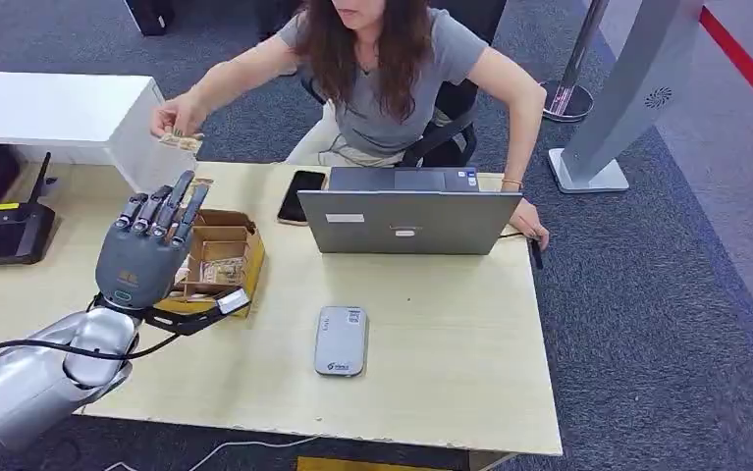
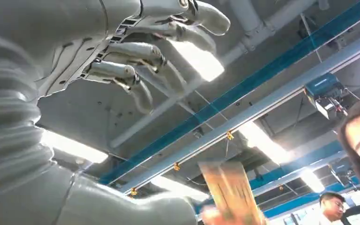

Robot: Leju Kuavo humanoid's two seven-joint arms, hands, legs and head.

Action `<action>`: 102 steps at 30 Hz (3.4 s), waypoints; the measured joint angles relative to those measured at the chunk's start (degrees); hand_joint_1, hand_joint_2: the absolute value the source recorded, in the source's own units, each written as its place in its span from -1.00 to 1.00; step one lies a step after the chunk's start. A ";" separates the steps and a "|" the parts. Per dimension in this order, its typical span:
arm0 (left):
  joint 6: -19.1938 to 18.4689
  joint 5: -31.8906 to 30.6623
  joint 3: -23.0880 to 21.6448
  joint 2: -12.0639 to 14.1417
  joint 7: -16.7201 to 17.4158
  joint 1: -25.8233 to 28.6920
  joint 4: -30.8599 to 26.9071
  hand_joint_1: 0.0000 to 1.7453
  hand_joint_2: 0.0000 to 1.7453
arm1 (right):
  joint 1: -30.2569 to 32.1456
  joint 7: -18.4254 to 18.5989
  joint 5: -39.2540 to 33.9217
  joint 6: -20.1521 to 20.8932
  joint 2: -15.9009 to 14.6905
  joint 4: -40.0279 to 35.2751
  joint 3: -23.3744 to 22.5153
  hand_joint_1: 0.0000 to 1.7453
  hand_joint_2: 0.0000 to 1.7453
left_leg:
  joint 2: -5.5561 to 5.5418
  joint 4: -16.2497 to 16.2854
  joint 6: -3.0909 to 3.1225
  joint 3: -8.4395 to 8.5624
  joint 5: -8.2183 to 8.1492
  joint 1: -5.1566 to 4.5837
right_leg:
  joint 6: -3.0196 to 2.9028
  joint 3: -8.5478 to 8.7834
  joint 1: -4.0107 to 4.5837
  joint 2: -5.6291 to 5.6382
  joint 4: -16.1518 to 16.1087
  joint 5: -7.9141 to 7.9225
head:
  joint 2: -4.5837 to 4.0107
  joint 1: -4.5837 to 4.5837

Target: Pass the card to the sensor for recognition and then transmit it.

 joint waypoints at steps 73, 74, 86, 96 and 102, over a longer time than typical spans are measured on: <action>-41.68 29.16 37.90 -7.96 -35.45 20.75 -7.47 -1.00 1.00 | 2.79 -0.35 -1.68 -1.64 -0.28 0.00 -4.39 -1.00 -1.00 | 0.04 0.00 0.01 -0.05 -0.04 -0.04 | 0.03 -0.08 -0.10 0.05 -0.02 -0.01 | 0.00 -0.02; -41.88 29.71 37.61 -7.76 -36.00 20.59 -7.43 -1.00 1.00 | 2.77 -0.37 -1.53 -1.64 -0.28 0.00 -4.39 -1.00 -1.00 | 0.05 0.00 0.01 -0.05 -0.04 -0.04 | 0.03 -0.08 -0.10 0.05 -0.02 -0.02 | 0.00 -0.02; -41.26 32.55 32.67 -7.43 -39.54 19.80 -4.48 -1.00 1.00 | 1.54 0.24 0.42 -1.31 -0.44 0.00 -4.37 -1.00 -1.00 | 0.05 0.00 0.01 -0.06 -0.04 -0.05 | 0.03 -0.08 -0.11 0.06 -0.02 -0.01 | 0.00 -0.02; -40.59 32.83 30.75 -6.34 -39.63 20.21 -2.99 -1.00 1.00 | 1.50 0.42 1.16 -1.27 -0.48 0.00 -4.33 -1.00 -1.00 | 0.05 -0.01 0.01 -0.06 -0.04 -0.03 | 0.03 -0.08 -0.09 0.05 -0.02 -0.02 | 0.00 -0.02; -40.83 32.02 29.97 -5.12 -37.36 20.92 -2.78 -1.00 1.00 | 1.51 0.68 1.16 -1.20 -0.50 0.00 -4.33 -1.00 -1.00 | 0.04 -0.01 0.01 -0.07 -0.04 -0.04 | 0.03 -0.08 -0.10 0.05 -0.02 -0.02 | 0.00 -0.02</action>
